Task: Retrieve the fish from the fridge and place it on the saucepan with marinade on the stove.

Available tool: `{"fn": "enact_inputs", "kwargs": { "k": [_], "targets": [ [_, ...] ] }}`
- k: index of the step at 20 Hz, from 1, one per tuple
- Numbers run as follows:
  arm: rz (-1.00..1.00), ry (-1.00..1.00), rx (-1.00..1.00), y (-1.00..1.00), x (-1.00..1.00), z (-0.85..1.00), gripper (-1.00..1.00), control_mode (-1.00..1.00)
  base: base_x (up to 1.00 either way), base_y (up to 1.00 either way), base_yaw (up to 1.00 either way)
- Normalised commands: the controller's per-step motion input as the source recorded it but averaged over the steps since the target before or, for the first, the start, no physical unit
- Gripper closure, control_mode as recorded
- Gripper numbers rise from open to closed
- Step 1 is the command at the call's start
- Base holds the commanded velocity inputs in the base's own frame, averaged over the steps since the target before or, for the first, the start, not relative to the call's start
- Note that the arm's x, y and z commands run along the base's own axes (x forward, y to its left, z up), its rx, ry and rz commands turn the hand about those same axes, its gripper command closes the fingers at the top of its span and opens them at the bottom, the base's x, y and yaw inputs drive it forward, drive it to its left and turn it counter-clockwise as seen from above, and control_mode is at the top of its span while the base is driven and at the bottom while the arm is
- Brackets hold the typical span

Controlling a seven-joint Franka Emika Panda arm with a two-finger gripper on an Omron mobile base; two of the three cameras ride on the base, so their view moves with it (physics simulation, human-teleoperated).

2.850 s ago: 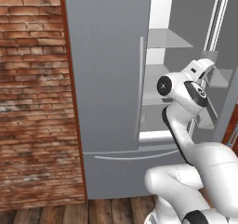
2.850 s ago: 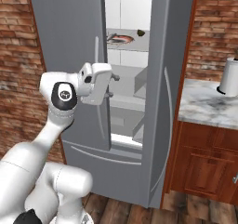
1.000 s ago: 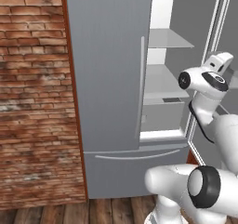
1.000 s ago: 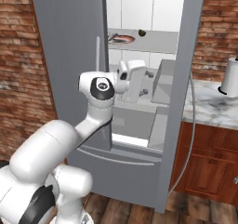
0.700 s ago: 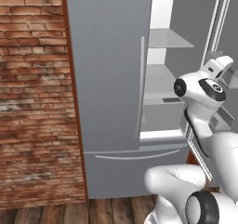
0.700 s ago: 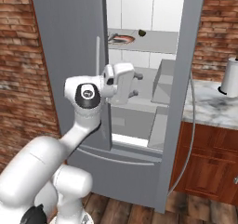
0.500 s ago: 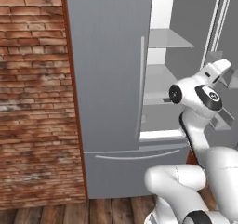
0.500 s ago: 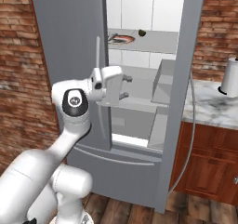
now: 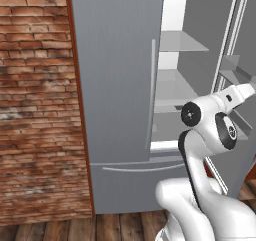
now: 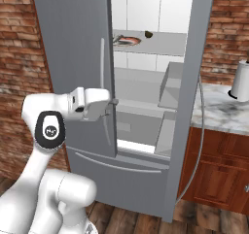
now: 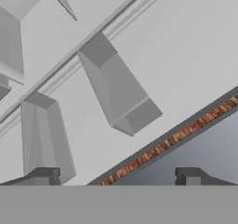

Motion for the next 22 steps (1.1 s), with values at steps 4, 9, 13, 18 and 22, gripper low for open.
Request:
{"fn": "enact_inputs", "kwargs": {
  "k": [4,9,13,18,22],
  "targets": [
    [0.15,-0.18,0.57,0.44,-0.6,-0.05,-1.0,-1.0,0.0,0.0,0.0],
    [0.23,-0.14,0.57,0.64,-0.48,0.0,-1.0,-1.0,0.0,0.0,0.0],
    [0.26,-0.09,0.44,0.82,-0.09,0.0,-1.0,-1.0,0.0,0.0,0.0],
    [0.09,-0.2,0.28,0.47,0.04,0.0,-1.0,-1.0,0.0,0.0,0.0],
    [0.0,-0.26,0.19,0.09,0.23,0.0,-1.0,-1.0,0.0,0.0,0.0]
  ]
}}
